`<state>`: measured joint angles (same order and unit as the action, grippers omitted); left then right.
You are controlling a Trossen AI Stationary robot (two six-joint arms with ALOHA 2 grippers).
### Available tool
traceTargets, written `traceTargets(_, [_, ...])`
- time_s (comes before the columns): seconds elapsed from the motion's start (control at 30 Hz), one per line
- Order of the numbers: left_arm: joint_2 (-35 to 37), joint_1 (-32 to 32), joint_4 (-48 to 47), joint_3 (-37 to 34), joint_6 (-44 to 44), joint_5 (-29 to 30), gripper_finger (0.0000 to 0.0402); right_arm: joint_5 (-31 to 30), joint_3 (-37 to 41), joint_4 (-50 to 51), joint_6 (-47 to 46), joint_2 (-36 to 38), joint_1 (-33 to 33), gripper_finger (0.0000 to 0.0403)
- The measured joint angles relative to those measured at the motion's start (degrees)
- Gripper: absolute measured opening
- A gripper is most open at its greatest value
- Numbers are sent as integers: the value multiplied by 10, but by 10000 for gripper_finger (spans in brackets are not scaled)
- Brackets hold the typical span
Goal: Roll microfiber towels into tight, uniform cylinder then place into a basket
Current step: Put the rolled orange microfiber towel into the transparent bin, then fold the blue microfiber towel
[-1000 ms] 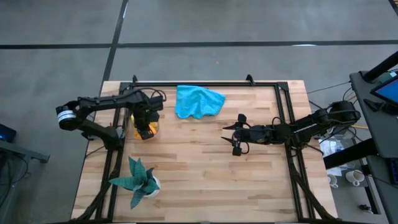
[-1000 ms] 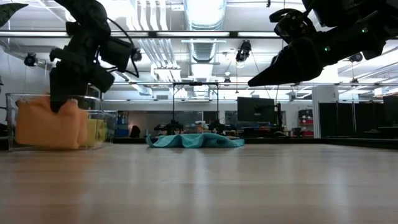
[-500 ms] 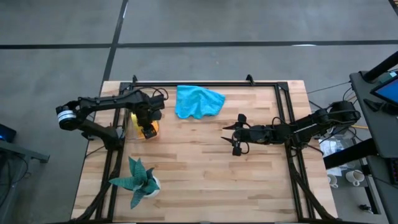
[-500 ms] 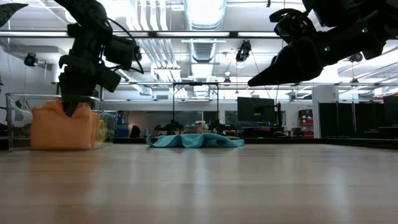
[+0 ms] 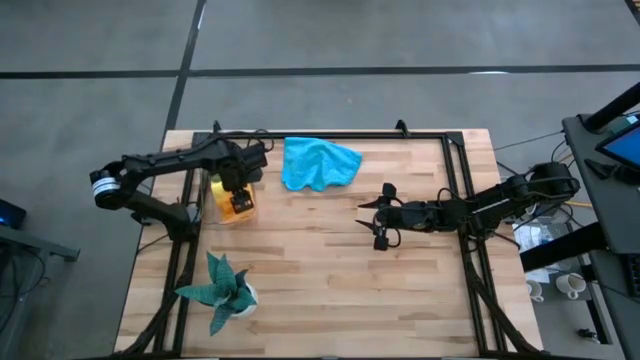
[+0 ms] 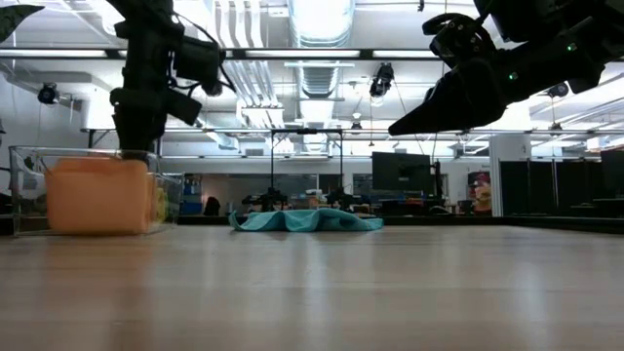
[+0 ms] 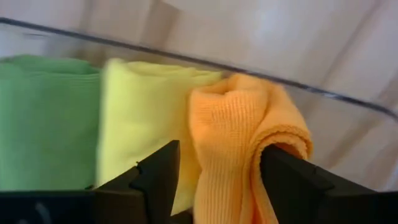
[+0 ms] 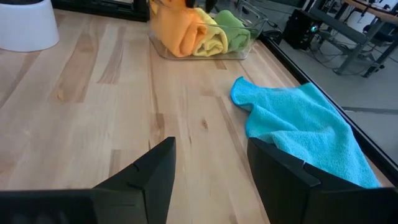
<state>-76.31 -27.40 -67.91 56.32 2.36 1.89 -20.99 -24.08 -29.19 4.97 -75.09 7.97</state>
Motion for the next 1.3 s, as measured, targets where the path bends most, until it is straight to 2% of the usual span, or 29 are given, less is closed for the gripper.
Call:
traceTargets(0.2, [1, 0, -38, 25, 21, 164, 199, 0, 0, 0, 0, 0, 0, 194])
traceTargets(0.27, [3, 0, -42, 40, 28, 188, 199, 0, 0, 0, 0, 0, 0, 194])
traceTargets(0.4, [11, 0, -24, 69, 30, 194, 199, 0, 0, -1, 0, 0, 0, 194])
traceTargets(0.5, [15, 0, -10, 76, 26, 169, 199, 0, 0, -2, 0, 0, 0, 194])
traceTargets(0.57, [14, 0, -10, 68, 25, 145, 199, 0, 0, -1, 0, 0, 0, 194])
traceTargets(0.7, [6, 0, -10, 33, 25, 136, 199, 0, 0, -1, -1, 0, 0, 194])
traceTargets(0.87, [-9, 0, -3, -1, 25, 136, 199, 0, 0, -1, -1, 0, 0, 194])
traceTargets(1.13, [-3, 0, 35, -2, 32, 145, 199, 0, 0, -2, 0, 0, 0, 194])
traceTargets(1.23, [-3, 2, 22, 10, 57, 153, 199, 0, 0, -2, 0, 0, 0, 194])
traceTargets(1.3, [0, 3, 34, 37, 58, 181, 199, 0, 0, -2, 1, 0, 0, 194])
